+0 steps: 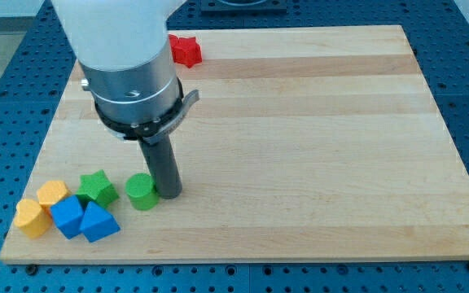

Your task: Place your hand at the top center

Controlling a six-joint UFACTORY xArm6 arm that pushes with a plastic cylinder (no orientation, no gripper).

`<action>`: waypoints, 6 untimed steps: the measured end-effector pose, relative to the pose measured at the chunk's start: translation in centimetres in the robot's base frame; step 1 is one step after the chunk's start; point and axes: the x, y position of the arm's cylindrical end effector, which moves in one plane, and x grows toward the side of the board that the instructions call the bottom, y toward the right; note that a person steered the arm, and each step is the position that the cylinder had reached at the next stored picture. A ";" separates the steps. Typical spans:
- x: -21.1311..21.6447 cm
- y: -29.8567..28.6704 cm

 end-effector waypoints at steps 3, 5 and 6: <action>1.3 -5.1; 0.1 7.7; -7.6 14.7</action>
